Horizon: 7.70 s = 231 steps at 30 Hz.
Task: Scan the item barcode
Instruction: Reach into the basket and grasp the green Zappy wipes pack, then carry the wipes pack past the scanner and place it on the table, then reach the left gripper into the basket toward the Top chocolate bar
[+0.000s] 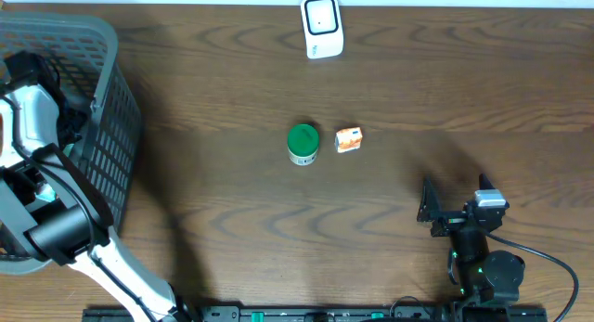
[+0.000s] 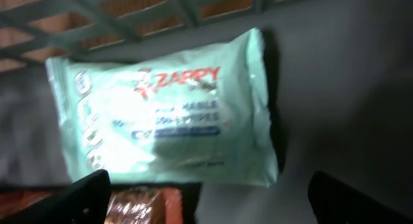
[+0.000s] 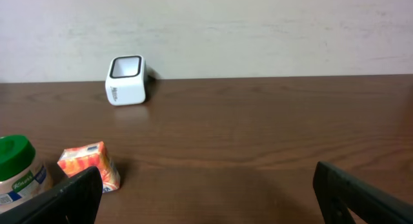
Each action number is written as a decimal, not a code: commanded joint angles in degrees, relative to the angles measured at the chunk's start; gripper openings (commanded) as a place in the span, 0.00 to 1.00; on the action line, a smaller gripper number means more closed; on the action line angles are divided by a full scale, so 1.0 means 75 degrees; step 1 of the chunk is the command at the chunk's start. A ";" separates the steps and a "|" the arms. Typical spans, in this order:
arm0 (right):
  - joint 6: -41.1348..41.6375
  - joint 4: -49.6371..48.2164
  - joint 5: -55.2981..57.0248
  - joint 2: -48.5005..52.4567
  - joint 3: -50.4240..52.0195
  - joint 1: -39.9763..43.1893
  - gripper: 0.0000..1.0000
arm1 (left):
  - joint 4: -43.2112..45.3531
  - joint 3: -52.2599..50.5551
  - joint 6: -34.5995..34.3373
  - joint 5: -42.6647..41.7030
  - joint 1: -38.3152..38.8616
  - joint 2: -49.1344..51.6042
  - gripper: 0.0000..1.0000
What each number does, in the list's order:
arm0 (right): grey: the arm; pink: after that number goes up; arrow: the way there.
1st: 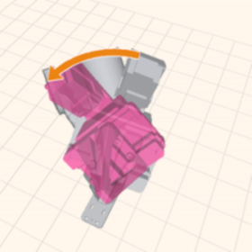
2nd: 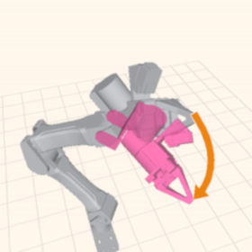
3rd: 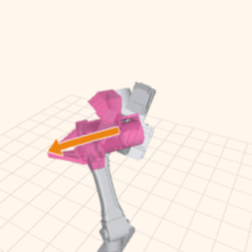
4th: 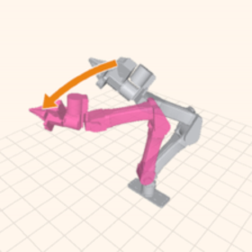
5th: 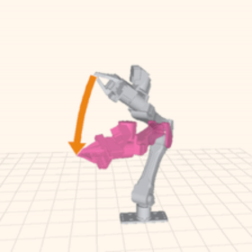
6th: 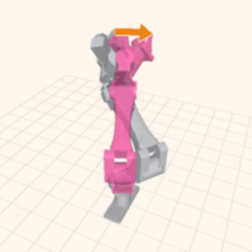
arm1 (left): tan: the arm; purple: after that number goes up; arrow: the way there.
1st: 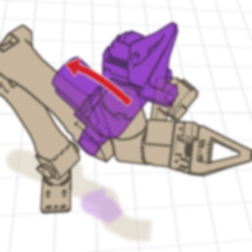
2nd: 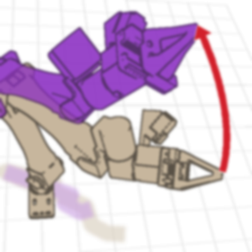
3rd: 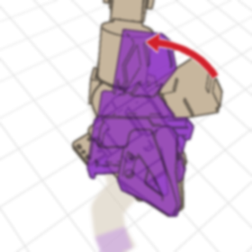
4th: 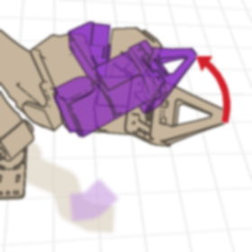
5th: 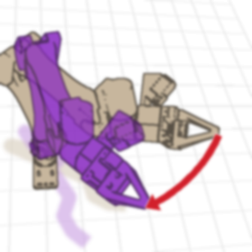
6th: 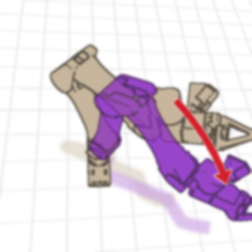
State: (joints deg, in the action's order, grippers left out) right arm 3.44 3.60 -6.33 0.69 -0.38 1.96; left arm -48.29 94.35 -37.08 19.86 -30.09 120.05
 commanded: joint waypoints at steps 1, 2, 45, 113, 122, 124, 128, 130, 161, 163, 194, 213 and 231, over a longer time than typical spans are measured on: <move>0.0079 0.0023 0.0035 -0.0026 0.0009 -0.0082 0.99 | 0.0166 -0.0038 0.0542 0.0189 0.0023 0.0125 0.98; 0.0079 0.0023 0.0035 -0.0026 0.0009 -0.0082 0.99 | 0.0213 -0.0038 0.0586 0.0195 0.0023 0.0131 0.98; 0.0079 0.0023 0.0035 -0.0026 0.0009 -0.0082 0.99 | -0.1798 -0.0038 0.1180 0.1842 -0.0839 0.0813 0.29; 0.0079 0.0023 0.0035 -0.0026 0.0009 -0.0085 0.99 | -0.4718 0.2282 -0.0236 0.0883 -0.0580 -0.0554 0.07; 0.0079 0.0023 0.0035 -0.0026 0.0009 -0.0085 0.99 | -0.4214 0.2282 -0.0236 0.0833 0.0705 -0.2323 0.07; 0.0079 0.0023 0.0035 -0.0026 0.0009 -0.0085 0.99 | -0.4097 0.2282 -0.0210 0.0836 0.1067 -0.2742 0.07; 0.0079 0.0023 0.0035 -0.0026 0.0009 -0.0082 0.99 | -0.3759 0.2282 -0.0122 0.0839 0.1964 -0.3681 0.07; 0.0079 0.0023 0.0035 -0.0026 0.0009 -0.0082 0.99 | -0.3573 0.2282 -0.0125 0.0839 0.2457 -0.4100 0.07; 0.0079 0.0023 0.0035 -0.0026 0.0009 -0.0082 0.99 | -0.3442 0.1172 -0.0385 0.0836 0.8274 -0.0548 0.07; 0.0079 0.0023 0.0035 -0.0026 0.0009 -0.0082 0.99 | -0.3436 0.1011 -0.0600 0.0836 0.8274 -0.0393 0.07; 0.0079 0.0023 0.0035 -0.0026 0.0009 -0.0082 0.99 | -0.3101 0.2192 -0.0300 0.0006 0.1941 -0.4482 0.98; 0.0079 0.0023 0.0035 -0.0026 0.0009 -0.0082 0.99 | -0.4301 0.2049 -0.0670 -0.0388 -0.0079 -0.0871 0.98; 0.0079 0.0023 0.0035 -0.0026 0.0009 -0.0082 0.99 | -0.4042 0.1288 -0.0670 -0.0356 -0.0082 0.0970 0.98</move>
State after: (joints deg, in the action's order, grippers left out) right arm 3.46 3.60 -6.35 0.69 -0.38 1.96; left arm -79.02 105.21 -41.43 16.75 -30.65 126.80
